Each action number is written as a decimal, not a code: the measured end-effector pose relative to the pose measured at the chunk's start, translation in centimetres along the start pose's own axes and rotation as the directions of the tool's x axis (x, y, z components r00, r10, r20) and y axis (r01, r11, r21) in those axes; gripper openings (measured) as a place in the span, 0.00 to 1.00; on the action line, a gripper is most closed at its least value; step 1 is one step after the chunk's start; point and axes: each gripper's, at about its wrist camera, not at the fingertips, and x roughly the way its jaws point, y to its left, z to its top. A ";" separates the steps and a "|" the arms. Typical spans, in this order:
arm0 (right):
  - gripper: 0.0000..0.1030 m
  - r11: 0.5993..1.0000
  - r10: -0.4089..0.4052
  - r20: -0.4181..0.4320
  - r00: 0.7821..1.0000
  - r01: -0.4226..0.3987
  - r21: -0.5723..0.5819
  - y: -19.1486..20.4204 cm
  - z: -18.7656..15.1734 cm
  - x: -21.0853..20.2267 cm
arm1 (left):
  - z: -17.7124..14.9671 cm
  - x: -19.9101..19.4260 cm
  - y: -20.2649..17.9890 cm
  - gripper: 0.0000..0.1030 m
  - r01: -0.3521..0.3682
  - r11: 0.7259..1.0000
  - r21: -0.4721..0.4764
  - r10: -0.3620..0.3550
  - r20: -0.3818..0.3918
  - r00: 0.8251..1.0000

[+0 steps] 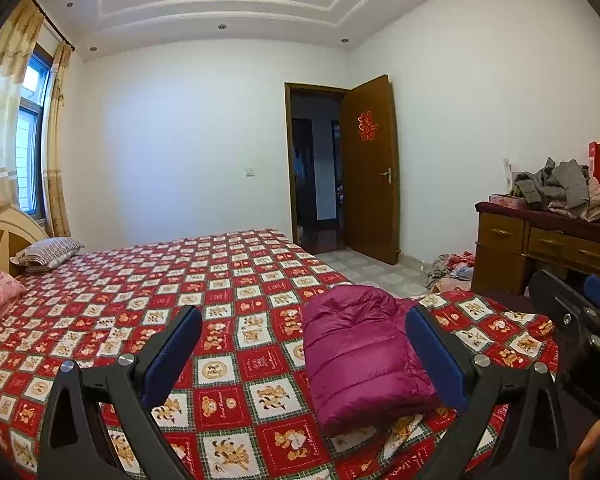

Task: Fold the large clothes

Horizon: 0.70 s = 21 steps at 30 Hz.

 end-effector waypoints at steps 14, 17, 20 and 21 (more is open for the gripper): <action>0.92 1.000 -0.006 0.012 1.000 0.006 -0.002 -0.1 0.1 -0.2 | 0.7 -0.6 0.1 0.99 -0.024 1.000 0.018 0.023 0.050 0.998; 0.93 1.000 -0.009 0.017 1.000 0.009 -0.006 0.1 0.1 -0.4 | 0.7 -0.2 0.2 0.99 -0.021 1.000 0.012 0.021 0.031 0.999; 0.94 1.000 -0.010 0.017 1.000 0.010 -0.006 0.2 0.1 -0.5 | 0.7 0.1 0.5 0.99 -0.014 1.000 -0.006 0.014 0.014 1.000; 0.94 1.000 -0.009 0.015 1.000 0.009 -0.007 0.2 0.1 -0.6 | 0.7 0.3 0.7 0.99 -0.007 1.000 -0.014 0.008 0.006 1.000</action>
